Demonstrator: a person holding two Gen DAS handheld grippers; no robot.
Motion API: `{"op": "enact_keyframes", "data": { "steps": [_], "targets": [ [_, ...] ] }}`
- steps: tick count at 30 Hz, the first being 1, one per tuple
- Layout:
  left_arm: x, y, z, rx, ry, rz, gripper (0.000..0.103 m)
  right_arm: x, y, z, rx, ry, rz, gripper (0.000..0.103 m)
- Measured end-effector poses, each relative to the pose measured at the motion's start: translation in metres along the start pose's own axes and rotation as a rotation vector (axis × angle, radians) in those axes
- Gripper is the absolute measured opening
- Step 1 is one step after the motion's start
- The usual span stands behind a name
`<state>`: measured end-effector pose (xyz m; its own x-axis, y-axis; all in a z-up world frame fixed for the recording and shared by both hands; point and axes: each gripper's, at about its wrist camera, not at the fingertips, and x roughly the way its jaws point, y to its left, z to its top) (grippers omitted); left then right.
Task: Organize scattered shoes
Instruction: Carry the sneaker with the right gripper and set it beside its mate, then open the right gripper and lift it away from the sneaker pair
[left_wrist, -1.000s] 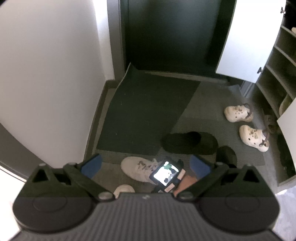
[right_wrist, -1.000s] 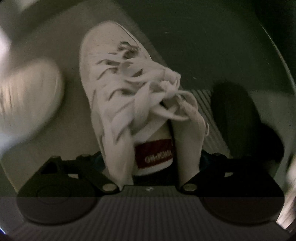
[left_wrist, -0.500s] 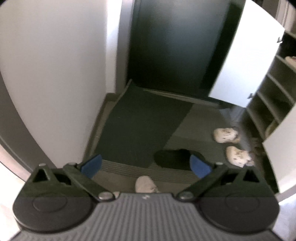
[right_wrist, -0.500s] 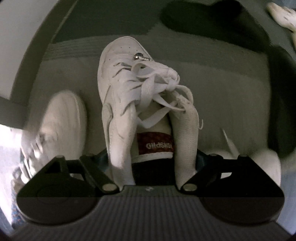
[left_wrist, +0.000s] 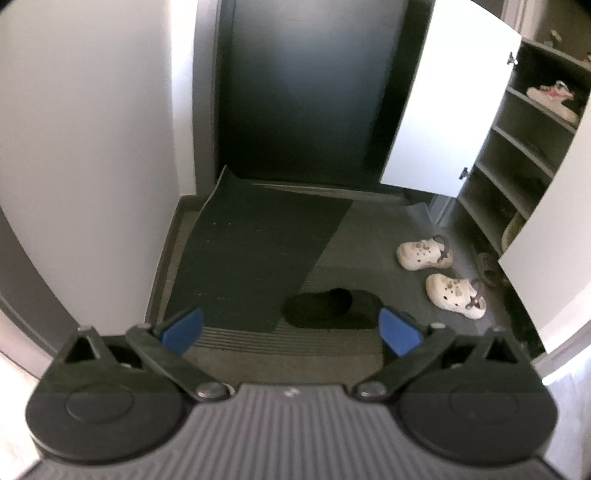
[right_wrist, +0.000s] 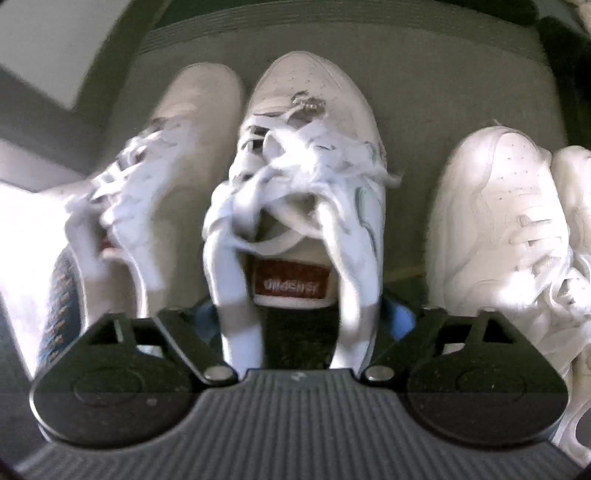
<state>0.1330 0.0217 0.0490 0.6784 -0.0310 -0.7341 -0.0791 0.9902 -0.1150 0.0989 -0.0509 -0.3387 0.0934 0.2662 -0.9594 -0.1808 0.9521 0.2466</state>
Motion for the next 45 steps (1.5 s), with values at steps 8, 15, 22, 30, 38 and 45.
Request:
{"op": "enact_keyframes", "data": {
  "steps": [8, 15, 22, 30, 38, 45],
  "targets": [
    [-0.005, 0.012, -0.002, -0.026, 0.027, -0.055, 0.103, -0.059, -0.022, 0.002, 0.026, -0.19, 0.167, 0.095],
    [-0.013, 0.022, -0.005, -0.033, 0.023, -0.082, 0.103, -0.07, 0.014, -0.006, 0.002, -0.206, 0.209, 0.085],
    [-0.013, 0.039, -0.008, -0.057, 0.034, -0.066, 0.103, -0.026, 0.031, -0.032, -0.047, -0.214, 0.108, 0.067],
    [-0.007, 0.071, -0.006, -0.118, 0.053, -0.031, 0.103, 0.001, 0.053, -0.029, -0.087, -0.411, 0.013, 0.063],
    [0.007, 0.098, -0.001, -0.128, 0.063, 0.04, 0.103, 0.024, 0.053, 0.002, 0.145, -0.456, 0.005, 0.033],
    [0.006, 0.117, 0.008, -0.151, 0.048, 0.045, 0.103, 0.03, 0.069, 0.024, 0.164, -0.473, 0.0, 0.033]
  ]
}}
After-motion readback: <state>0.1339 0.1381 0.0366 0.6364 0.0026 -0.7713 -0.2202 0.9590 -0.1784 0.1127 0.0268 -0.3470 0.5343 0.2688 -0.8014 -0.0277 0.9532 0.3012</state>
